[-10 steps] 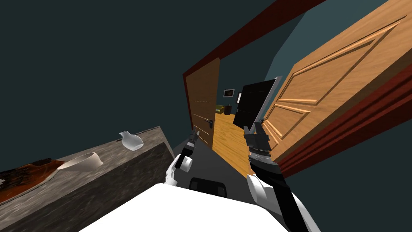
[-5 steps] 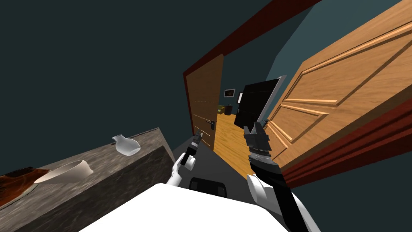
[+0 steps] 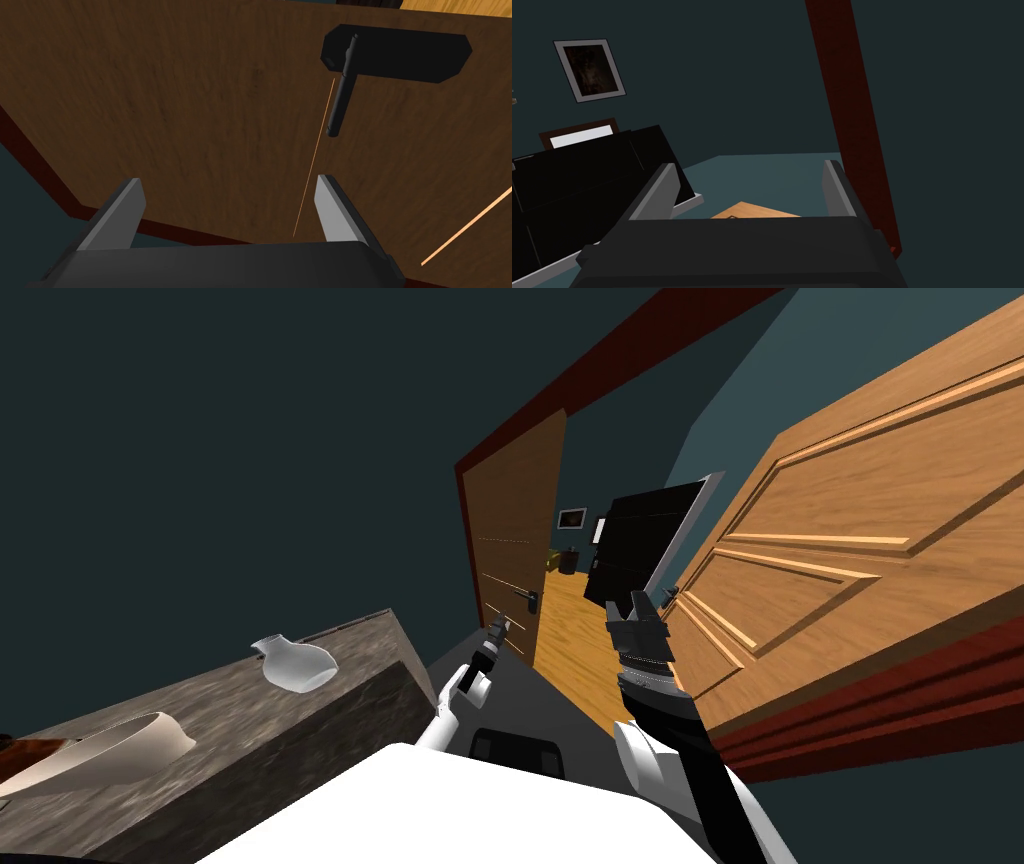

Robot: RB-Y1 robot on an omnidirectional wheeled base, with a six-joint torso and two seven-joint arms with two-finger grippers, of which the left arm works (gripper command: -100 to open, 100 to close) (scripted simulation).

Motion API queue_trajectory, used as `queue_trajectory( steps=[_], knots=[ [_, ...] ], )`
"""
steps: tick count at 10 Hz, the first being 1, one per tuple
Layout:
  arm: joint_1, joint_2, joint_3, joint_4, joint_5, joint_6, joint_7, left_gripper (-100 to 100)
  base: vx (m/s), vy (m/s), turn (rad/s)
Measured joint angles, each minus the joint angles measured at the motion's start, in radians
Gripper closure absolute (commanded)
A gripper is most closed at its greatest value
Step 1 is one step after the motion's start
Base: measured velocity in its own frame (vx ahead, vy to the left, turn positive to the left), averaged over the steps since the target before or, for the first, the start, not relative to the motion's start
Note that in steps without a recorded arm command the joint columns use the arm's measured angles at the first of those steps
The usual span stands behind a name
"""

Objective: Push the door open

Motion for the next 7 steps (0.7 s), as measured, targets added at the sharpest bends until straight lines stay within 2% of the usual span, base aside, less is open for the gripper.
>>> queue_trajectory(
  steps=[1,3,7],
  knots=[
    [-0.01,-0.001,-0.005,0.024,-0.004,-0.004,0.003,-100,0.074,0.049,0.0],
    [-0.04,-0.008,-0.02,0.067,-0.016,0.007,0.011,-100,0.084,0.063,-0.006],
    [-0.087,-0.015,-0.047,0.152,-0.036,0.014,0.028,-100,0.083,0.059,-0.002]
  ],
)
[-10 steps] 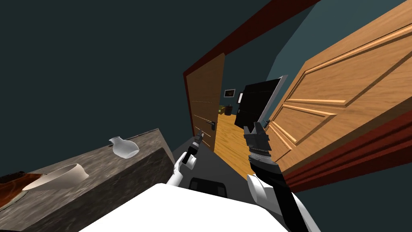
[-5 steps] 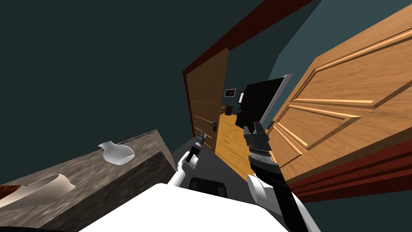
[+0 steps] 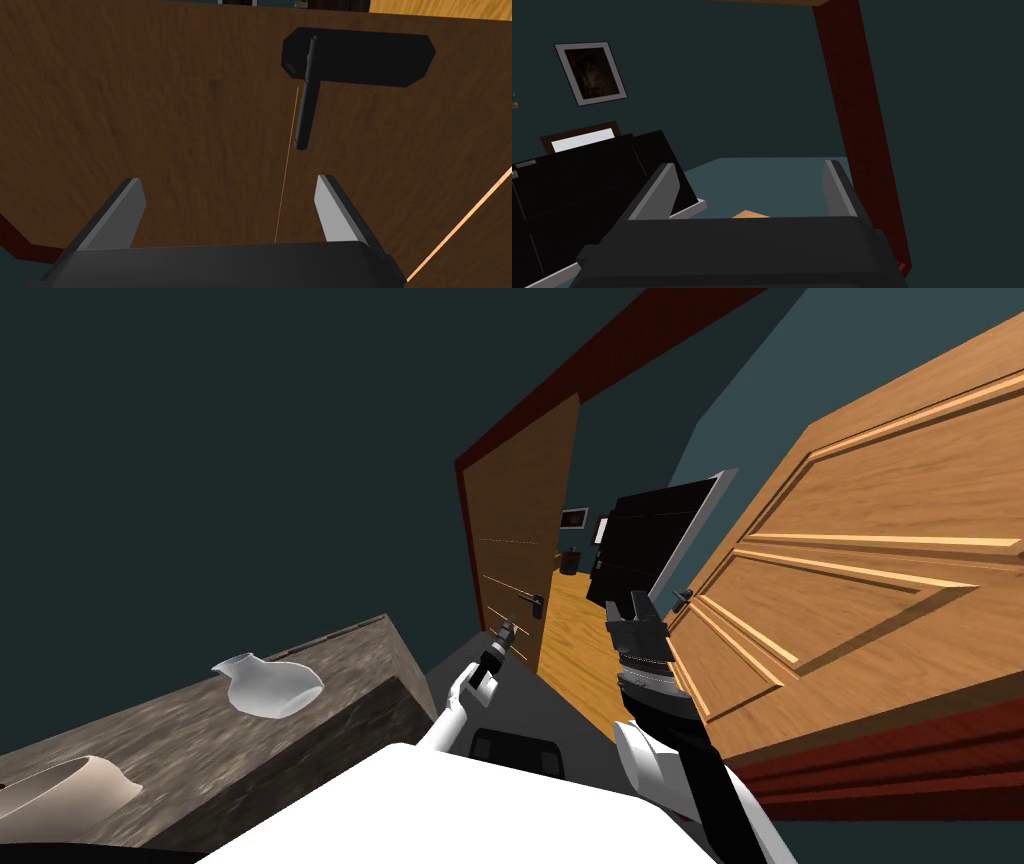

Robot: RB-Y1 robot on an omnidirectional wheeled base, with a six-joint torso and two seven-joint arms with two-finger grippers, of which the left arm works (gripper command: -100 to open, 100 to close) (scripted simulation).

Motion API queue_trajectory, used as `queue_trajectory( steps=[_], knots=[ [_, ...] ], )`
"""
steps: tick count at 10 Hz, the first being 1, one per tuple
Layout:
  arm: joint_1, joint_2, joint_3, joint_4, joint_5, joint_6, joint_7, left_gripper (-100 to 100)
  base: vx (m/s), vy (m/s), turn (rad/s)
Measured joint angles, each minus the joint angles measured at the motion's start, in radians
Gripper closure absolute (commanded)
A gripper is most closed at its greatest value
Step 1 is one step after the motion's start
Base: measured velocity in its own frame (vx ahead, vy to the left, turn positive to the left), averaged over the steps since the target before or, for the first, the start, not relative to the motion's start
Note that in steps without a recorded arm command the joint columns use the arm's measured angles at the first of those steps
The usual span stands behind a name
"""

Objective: Push the door open

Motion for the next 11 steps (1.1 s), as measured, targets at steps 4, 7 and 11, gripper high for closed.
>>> queue_trajectory(
  steps=[4,7,11],
  knots=[
    [-0.056,-0.018,-0.022,0.094,-0.019,0.004,0.012,-100,0.091,0.052,-0.003],
    [-0.111,-0.032,-0.038,0.188,-0.034,0.001,0.026,-100,0.137,0.065,-0.003],
    [-0.165,-0.049,-0.068,0.275,-0.055,0.016,0.047,-100,0.125,0.06,-0.002]
  ],
)
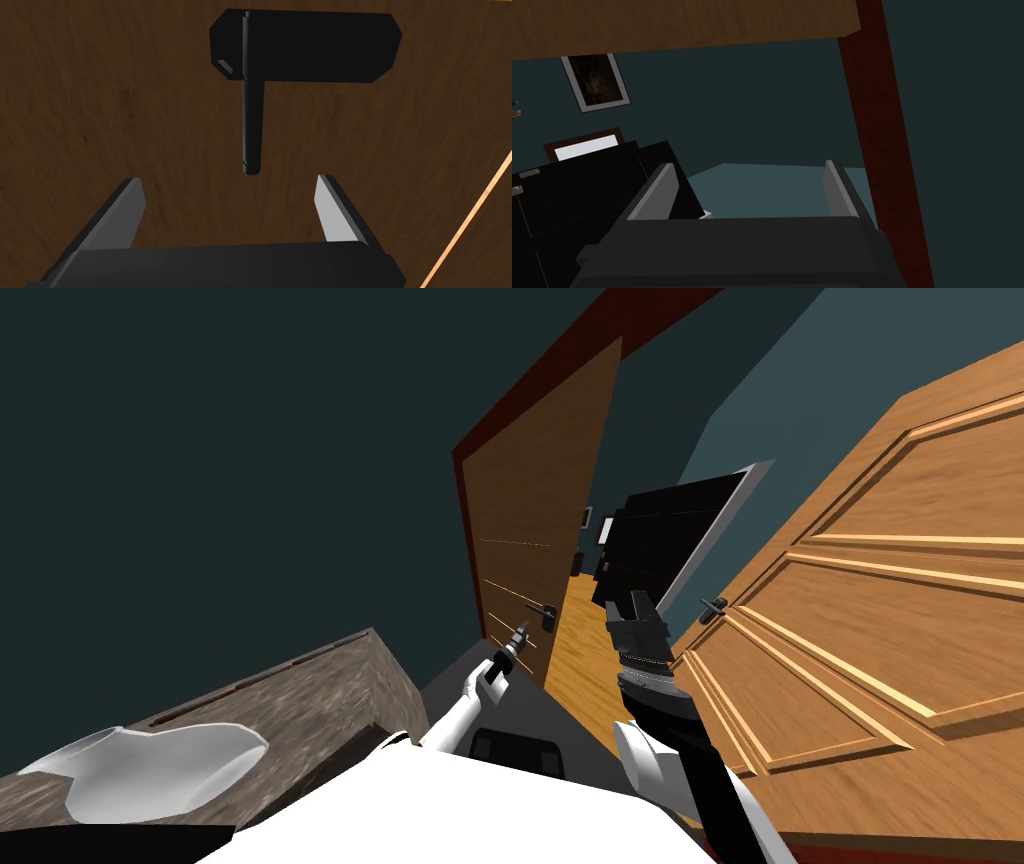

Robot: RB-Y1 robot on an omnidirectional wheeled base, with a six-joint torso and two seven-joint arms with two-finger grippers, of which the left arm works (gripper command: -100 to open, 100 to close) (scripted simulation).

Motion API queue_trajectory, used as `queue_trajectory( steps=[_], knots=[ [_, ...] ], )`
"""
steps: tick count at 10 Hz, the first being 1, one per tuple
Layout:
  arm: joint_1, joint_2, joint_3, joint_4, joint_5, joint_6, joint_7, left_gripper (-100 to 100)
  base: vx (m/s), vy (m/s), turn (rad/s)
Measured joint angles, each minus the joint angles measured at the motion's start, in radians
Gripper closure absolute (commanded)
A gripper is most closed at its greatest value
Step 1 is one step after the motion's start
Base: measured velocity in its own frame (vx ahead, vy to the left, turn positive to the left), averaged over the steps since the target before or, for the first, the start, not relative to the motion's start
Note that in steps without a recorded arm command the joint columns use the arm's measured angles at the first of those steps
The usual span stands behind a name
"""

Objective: Push the door open

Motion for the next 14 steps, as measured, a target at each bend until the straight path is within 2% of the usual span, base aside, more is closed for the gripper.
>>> queue_trajectory(
  steps=[1,2,4,6,9,10,12,13,14],
  knots=[
    [-0.01,-0.011,-0.006,0.024,-0.006,-0.001,0.001,-100,0.143,0.052,-0.001],
    [-0.014,-0.013,-0.016,0.025,-0.012,0.009,0.005,-100,0.099,0.04,-0.003],
    [-0.023,-0.02,-0.016,0.047,-0.014,0.006,0.006,-100,0.065,-0.023,-0.019],
    [-0.03,0.014,-0.012,0.05,-0.012,0.008,0.007,-100,0.153,-0.094,-0.018],
    [-0.031,0.024,-0.002,0.062,-0.01,0.004,-0.001,-100,0.186,-0.126,-0.027],
    [-0.033,0.018,0.001,0.068,-0.009,0.002,-0.003,-100,0.18,-0.102,-0.022],
    [-0.033,-0.009,0.006,0.067,-0.008,0.004,-0.006,-100,0.125,-0.06,-0.012],
    [-0.033,-0.011,0.005,0.066,-0.008,0.006,-0.006,100,-0.01,0.003,0.005],
    [-0.033,-0.01,0.006,0.067,-0.008,0.005,-0.006,100,-0.019,0.013,-0.011]
  ],
)
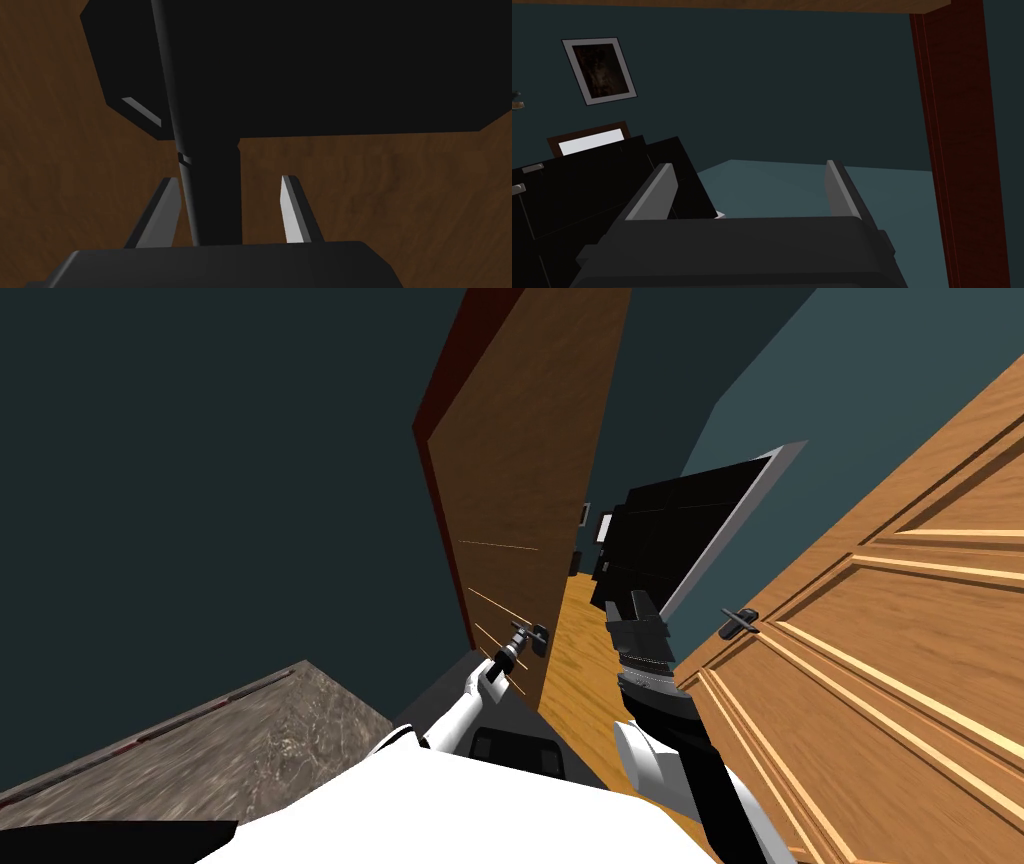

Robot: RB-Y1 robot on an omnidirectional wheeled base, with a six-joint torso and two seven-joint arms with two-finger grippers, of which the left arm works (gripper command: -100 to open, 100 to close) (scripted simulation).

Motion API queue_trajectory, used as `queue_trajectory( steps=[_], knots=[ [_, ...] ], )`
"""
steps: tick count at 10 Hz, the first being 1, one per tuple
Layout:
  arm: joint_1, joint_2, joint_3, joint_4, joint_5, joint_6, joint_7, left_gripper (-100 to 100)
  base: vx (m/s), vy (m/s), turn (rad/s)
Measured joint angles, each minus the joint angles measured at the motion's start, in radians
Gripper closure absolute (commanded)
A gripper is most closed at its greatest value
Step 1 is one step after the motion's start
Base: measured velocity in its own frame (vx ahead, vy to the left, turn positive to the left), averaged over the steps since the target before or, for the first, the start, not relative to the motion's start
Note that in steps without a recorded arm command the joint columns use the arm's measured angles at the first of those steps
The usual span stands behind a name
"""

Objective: Push the door open

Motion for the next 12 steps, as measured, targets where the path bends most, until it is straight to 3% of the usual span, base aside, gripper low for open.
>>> queue_trajectory(
  steps=[4,9,12],
  knots=[
    [-0.006,-0.001,0.002,-0.003,0.001,-0.002,0.0,100,-0.002,0.002,-0.004],
    [-0.001,0.023,0.029,0.008,0.007,0.005,-0.01,100,0.088,-0.136,0.044],
    [0.007,0.044,0.051,-0.012,0.012,0.01,-0.019,100,0.131,-0.177,0.06]
  ],
)
